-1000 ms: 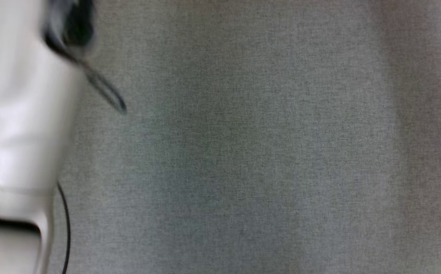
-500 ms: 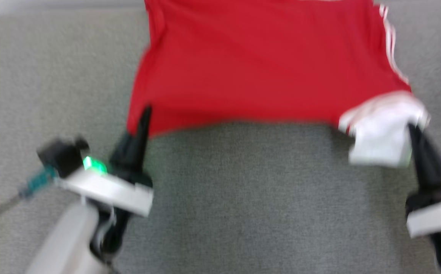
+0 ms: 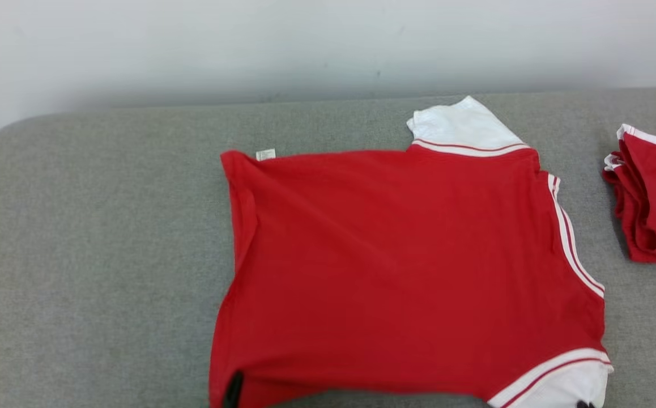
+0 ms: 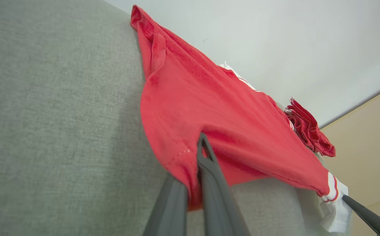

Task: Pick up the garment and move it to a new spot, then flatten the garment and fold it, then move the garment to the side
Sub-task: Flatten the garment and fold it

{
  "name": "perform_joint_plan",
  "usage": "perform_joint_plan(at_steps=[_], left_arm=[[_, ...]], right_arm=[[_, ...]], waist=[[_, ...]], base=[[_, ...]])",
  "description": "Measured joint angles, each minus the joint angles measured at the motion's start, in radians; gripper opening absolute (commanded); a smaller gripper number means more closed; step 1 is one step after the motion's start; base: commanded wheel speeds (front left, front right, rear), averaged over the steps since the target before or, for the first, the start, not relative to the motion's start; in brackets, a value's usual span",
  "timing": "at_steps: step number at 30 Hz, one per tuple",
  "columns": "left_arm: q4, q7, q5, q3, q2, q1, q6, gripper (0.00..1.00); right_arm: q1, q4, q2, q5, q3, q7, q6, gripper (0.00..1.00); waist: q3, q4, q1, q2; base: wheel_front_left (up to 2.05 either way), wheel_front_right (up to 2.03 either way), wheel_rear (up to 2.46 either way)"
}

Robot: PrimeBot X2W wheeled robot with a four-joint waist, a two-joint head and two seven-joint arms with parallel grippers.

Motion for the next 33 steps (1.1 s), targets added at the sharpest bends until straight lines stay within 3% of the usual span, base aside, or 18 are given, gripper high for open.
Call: perform_joint_plan(at_steps=[7, 11, 17, 23, 27, 33], left_arm=[[-0.072, 0.081, -0.024, -0.048, 0.021, 0.064, -0.001, 0.00], [-0.100, 0.235, -0.169, -0.040, -0.005, 0.011, 0.020, 0.00], [-0.165, 0.494, -0.332, 0.011, 0.007, -0.119, 0.164, 0.00], [-0.227, 0.695, -0.372, 0.018, 0.059, -0.237, 0.299, 0.00], [-0.230, 0.762, -0.375, 0.022, 0.074, -0.306, 0.361, 0.00], [-0.212, 0.801, -0.376, 0.029, 0.074, -0.385, 0.406, 0.00]], right_arm=[[0.032, -0.064, -0.023, -0.009, -0.016, 0.141, 0.000, 0.00], [-0.041, -0.106, -0.060, 0.008, -0.012, 0.264, 0.000, 0.00], [-0.172, -0.140, -0.128, 0.055, -0.028, 0.472, 0.000, 0.00], [-0.287, -0.151, -0.152, 0.105, -0.041, 0.672, 0.000, 0.00], [-0.363, -0.133, -0.149, 0.102, -0.046, 0.751, 0.000, 0.00], [-0.489, -0.073, -0.120, 0.071, -0.047, 0.785, 0.000, 0.00]], waist=[[0.005, 0.014, 0.0001, 0.0000], [0.016, 0.027, 0.0003, 0.0001], [0.038, 0.046, 0.0004, 0.0001], [0.070, 0.058, 0.0005, 0.0001], [0.095, 0.062, 0.0006, 0.0001], [0.137, 0.059, 0.0006, 0.0000]], base=[[0.00, 0.00, 0.00], [0.00, 0.00, 0.00], [0.00, 0.00, 0.00], [0.00, 0.00, 0.00], [0.00, 0.00, 0.00], [0.00, 0.00, 0.00]])
